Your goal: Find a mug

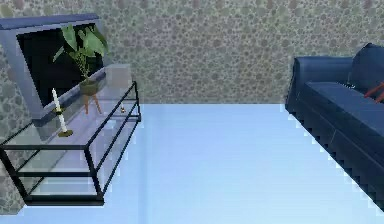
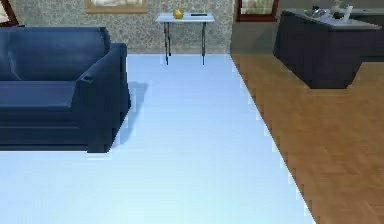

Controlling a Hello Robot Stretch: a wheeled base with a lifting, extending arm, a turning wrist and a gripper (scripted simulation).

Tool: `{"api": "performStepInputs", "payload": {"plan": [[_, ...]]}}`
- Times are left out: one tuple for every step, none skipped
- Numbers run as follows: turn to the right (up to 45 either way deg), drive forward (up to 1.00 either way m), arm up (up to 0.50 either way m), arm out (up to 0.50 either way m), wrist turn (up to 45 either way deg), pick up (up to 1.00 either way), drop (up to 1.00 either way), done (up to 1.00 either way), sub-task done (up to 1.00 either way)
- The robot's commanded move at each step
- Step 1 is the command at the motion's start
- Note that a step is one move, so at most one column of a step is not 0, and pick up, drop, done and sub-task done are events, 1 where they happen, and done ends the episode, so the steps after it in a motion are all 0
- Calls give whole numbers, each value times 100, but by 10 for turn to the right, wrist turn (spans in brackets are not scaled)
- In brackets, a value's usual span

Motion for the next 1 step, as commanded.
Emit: {"api": "performStepInputs", "payload": {"plan": [[450, 0, 0, 0, 0, 0, 0, 0, 0]]}}
